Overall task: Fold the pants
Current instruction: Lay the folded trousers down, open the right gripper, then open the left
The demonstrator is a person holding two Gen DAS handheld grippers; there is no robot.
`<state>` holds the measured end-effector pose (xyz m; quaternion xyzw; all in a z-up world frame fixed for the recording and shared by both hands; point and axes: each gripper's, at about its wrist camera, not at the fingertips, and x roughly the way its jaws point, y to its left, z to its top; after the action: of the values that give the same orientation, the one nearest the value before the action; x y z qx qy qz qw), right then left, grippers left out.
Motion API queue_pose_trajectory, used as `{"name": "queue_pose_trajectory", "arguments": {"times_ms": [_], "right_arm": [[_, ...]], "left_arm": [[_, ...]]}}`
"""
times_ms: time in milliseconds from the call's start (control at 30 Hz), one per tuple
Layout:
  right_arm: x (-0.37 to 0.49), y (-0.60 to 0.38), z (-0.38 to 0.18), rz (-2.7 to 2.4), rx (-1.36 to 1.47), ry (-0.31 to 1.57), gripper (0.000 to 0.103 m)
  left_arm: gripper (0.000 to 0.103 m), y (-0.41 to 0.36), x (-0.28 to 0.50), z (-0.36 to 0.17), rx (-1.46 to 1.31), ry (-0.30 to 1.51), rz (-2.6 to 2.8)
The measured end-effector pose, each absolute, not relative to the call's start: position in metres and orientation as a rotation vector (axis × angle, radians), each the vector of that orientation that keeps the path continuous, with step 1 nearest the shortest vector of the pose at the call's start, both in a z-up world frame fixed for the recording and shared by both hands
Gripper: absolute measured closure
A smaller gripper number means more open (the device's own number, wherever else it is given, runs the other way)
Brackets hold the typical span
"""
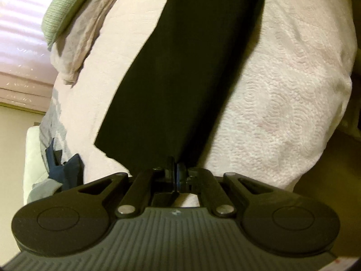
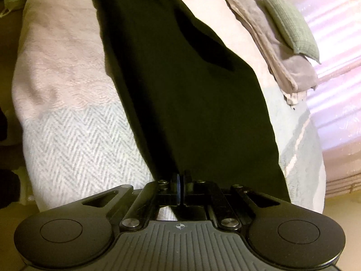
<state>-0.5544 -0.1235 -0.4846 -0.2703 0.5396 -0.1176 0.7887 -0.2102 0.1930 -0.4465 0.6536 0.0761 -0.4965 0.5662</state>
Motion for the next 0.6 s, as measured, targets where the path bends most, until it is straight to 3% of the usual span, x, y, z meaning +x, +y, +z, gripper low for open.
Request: {"name": "queue_pose_trajectory", "arguments": {"times_ms": [200,267,300,333,600], "right_arm": [[-0.55,-0.122,-0.485,-0.236,-0.557,1.217,0.099],[-0.553,-0.121,-0.476,-0.237,-0.547,1.217,0.083],[-0.553,-0.12,-0.47,-0.232,-0.535,1.217,0.064],[-0.553,-0.119,-0.464,-0.226,-0.53,1.211,0.055],[-0.501,-0.09,-0.424,-0.196,-0.496,1.145,0.055]], "left_arm": [[0.103,0.188,-0.214,-0.459,1.565,0.244,-1.138],[0.102,0.19,-0.214,-0.449,1.561,0.242,-1.126],[0.102,0.191,-0.214,-0.444,1.565,0.239,-1.119],[0.101,0.193,-0.212,-0.439,1.569,0.244,-1.112],[0.093,0.22,-0.18,-0.402,1.536,0.317,-1.042]]}}
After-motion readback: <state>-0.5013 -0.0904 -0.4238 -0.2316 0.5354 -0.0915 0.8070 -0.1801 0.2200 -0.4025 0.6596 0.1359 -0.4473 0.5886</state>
